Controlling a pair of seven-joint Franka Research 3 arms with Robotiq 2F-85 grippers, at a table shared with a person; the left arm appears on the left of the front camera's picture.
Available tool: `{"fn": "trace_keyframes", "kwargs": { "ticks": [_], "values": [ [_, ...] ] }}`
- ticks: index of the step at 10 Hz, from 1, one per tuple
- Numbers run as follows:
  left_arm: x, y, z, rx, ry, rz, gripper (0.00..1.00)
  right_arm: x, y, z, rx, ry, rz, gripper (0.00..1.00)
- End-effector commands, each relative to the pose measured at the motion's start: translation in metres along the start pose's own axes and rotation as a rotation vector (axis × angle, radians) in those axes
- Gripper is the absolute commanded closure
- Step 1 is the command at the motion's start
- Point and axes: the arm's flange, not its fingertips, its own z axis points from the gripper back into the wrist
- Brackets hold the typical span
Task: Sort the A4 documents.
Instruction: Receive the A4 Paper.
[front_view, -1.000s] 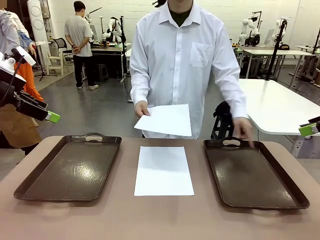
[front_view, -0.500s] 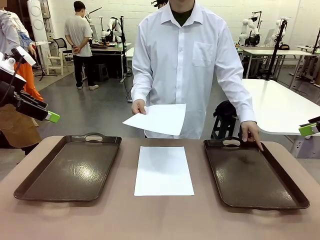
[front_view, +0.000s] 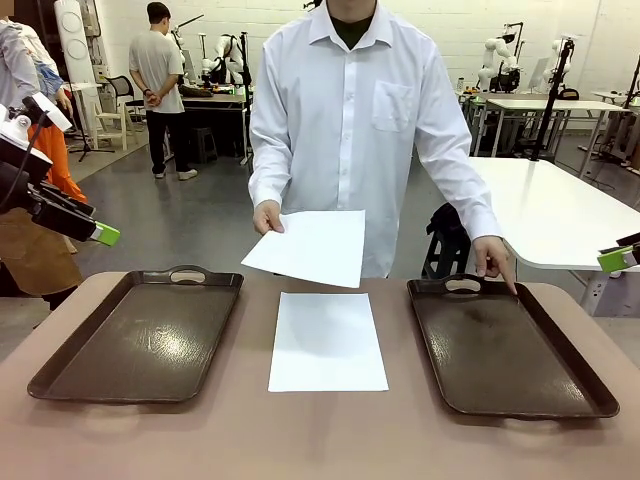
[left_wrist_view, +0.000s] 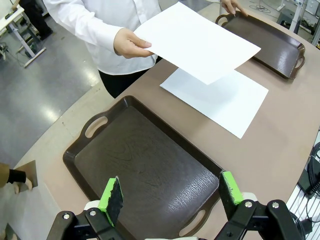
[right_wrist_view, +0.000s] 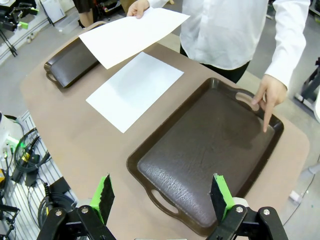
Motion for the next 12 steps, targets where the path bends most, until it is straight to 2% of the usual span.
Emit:
{"fn": "trace_keyframes", "kwargs": {
  "ticks": [1, 10, 12],
  "values": [
    [-0.001, 0.001, 0.0, -0.012, -0.007, -0.011, 0.0, 0.0, 0.001, 0.0, 0.009, -0.003, 0.006, 0.0],
    [-0.001, 0.001, 0.0, -0.012, -0.007, -0.011, 0.0, 0.0, 0.0, 0.0, 0.0, 0.0, 0.0, 0.0],
    [-0.001, 0.001, 0.0, -0.012, -0.007, -0.011, 0.0, 0.008, -0.007, -0.011, 0.082, 0.005, -0.067, 0.0]
  ]
}}
